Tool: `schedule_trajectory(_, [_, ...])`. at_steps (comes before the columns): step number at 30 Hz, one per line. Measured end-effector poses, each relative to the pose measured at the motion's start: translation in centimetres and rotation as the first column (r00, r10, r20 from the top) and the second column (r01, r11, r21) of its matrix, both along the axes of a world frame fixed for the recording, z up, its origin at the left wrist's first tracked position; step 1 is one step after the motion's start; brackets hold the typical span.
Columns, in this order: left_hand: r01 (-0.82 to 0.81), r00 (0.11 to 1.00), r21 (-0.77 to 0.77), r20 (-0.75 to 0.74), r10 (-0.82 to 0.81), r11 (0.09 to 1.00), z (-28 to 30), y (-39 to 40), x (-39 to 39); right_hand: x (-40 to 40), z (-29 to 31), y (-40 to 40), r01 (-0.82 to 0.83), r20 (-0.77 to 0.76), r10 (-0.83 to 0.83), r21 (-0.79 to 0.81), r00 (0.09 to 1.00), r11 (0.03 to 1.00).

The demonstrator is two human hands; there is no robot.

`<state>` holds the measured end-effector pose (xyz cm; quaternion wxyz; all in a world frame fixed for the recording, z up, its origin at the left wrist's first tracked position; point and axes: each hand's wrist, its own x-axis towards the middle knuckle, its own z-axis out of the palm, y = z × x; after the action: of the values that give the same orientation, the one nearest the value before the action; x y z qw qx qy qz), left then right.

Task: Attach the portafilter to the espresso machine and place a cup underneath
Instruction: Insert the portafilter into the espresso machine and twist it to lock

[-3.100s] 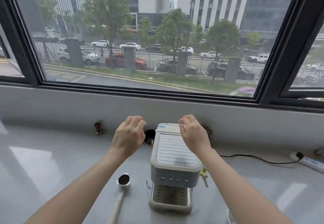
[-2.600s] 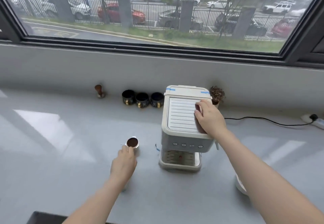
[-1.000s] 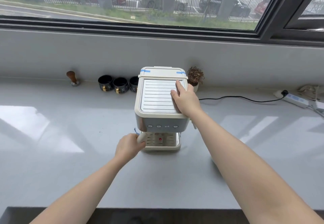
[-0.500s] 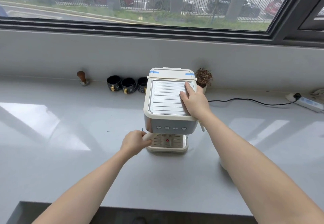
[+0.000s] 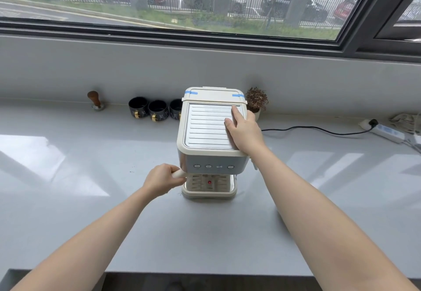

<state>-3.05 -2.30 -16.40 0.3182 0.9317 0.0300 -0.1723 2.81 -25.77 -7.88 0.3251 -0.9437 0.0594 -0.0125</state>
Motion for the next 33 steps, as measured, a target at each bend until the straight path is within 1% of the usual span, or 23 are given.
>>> schedule_trajectory(2, [-0.019,1.0,-0.012,-0.002,0.019,1.0,-0.4,-0.4,-0.7,0.0,0.0,0.0,0.005,0.002,-0.005,0.013,1.0,1.0])
schedule_trajectory(5, [-0.044,0.999,0.016,0.027,0.044,0.999,-0.7,-0.7,-1.0,-0.1,0.0,0.1,0.012,0.005,-0.012,0.027,1.0,1.0])
schedule_trajectory(9, [-0.006,1.0,-0.036,-0.011,0.006,0.999,-0.5,-0.4,-0.5,0.1,0.0,0.0,0.01,0.005,-0.01,0.027,1.0,1.0])
schedule_trajectory(12, [-0.011,1.0,-0.033,0.019,0.011,0.999,-0.9,-0.5,-0.9,0.1,-0.1,0.0,0.011,0.004,-0.011,0.031,1.0,0.999])
schedule_trajectory(17, [-0.159,0.985,-0.073,0.049,0.163,0.984,-2.2,-2.8,-3.1,0.2,-0.1,0.0,0.011,0.009,-0.011,0.024,1.0,1.0])
schedule_trajectory(22, [-0.262,0.965,-0.1,0.006,0.264,0.96,-2.5,-4.3,-4.1,0.2,-0.2,-0.1,0.01,0.006,-0.01,0.015,1.0,1.0])
schedule_trajectory(28, [-0.398,0.917,-0.124,-0.082,0.39,0.909,-2.8,-8.9,-6.3,0.1,-0.2,0.0,0.017,0.025,-0.018,0.034,1.0,0.999])
schedule_trajectory(29, [-0.418,0.908,-0.176,-0.119,0.403,0.891,-2.7,-9.0,-6.3,0.1,-0.2,0.0,0.017,0.027,-0.018,0.039,0.999,0.999])
schedule_trajectory(31, [-0.431,0.9,-0.362,-0.237,0.365,0.827,-2.3,-8.1,-6.2,0.1,-0.1,0.0,0.012,0.031,-0.014,0.053,0.999,0.999])
schedule_trajectory(33, [-0.412,0.898,-0.549,-0.378,0.223,0.727,-2.0,-6.4,-6.1,0.0,-0.1,0.0,0.01,0.032,-0.012,0.063,0.999,0.998])
